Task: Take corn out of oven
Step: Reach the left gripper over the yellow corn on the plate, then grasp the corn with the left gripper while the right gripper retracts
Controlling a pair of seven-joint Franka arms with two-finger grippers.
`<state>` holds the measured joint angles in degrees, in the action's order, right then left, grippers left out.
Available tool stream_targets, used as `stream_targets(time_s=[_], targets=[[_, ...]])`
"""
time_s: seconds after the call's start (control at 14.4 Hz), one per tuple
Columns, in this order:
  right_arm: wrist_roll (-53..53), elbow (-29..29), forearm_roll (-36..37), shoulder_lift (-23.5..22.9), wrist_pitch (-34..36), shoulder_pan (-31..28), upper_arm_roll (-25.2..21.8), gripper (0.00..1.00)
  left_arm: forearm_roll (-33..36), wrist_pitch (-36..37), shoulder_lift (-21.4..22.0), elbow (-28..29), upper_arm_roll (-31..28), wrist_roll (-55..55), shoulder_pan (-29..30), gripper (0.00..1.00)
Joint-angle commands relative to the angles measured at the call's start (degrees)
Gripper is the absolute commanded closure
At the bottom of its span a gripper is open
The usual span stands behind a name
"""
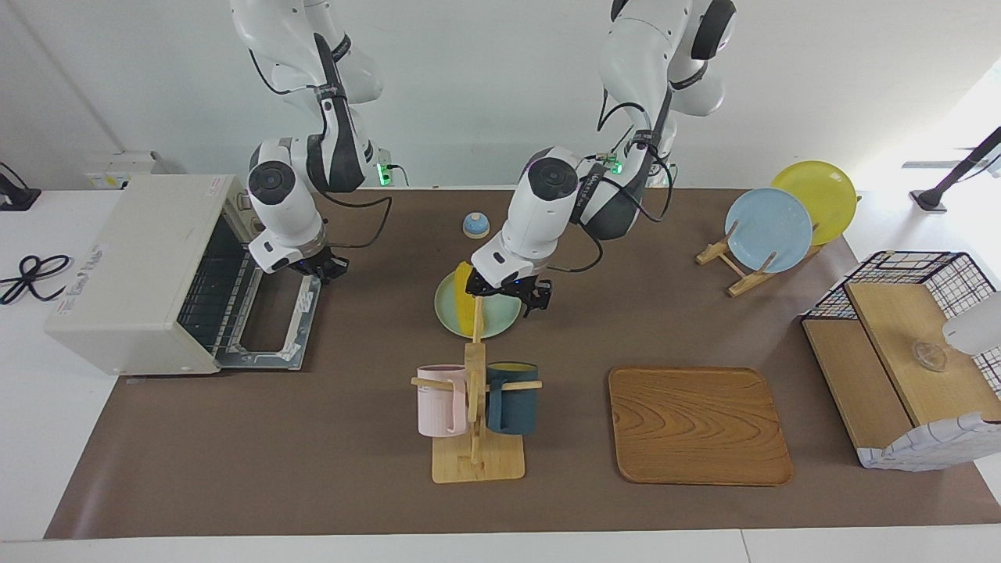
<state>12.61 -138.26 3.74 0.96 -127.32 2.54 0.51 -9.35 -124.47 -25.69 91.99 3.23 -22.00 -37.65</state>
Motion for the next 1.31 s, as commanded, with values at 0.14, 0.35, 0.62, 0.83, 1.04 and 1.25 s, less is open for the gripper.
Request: stream_targets(time_s=[0.14, 0.35, 0.62, 0.83, 1.04, 1.25], targets=[[-1.54, -1.40, -0.40, 0.27, -1.35, -1.75, 0.45, 1.00, -1.02, -3.93, -1.56, 2.22, -0.94, -1.90, -3.13, 0.00], [-2.76, -0.79, 0.03, 0.09, -0.66, -1.75, 0.28, 1.00, -1.28, -7.45, -2.61, 2.75, -0.94, -5.41, -4.79, 0.00], [-4.61, 3.06, 3.18, 0.18, 4.07, -2.71, 0.19, 1.00, -1.64, -8.24, -2.70, 4.42, -0.94, -8.12, -5.49, 0.00], [-4.79, 7.29, 7.14, 0.62, 9.79, -2.80, 0.19, 1.00, -1.64, -11.14, -2.35, 7.05, -0.94, -10.16, -6.55, 0.00], [-7.59, 10.10, 8.64, 0.88, 12.70, -3.50, 0.10, 1.00, -1.64, -12.19, -2.44, 7.67, -1.03, -13.06, -7.78, 0.00], [-12.68, 14.58, 11.54, 1.14, 18.05, -5.87, 0.10, 1.00, -1.64, -12.46, -2.44, 7.76, -1.03, -13.07, -7.78, 0.01]])
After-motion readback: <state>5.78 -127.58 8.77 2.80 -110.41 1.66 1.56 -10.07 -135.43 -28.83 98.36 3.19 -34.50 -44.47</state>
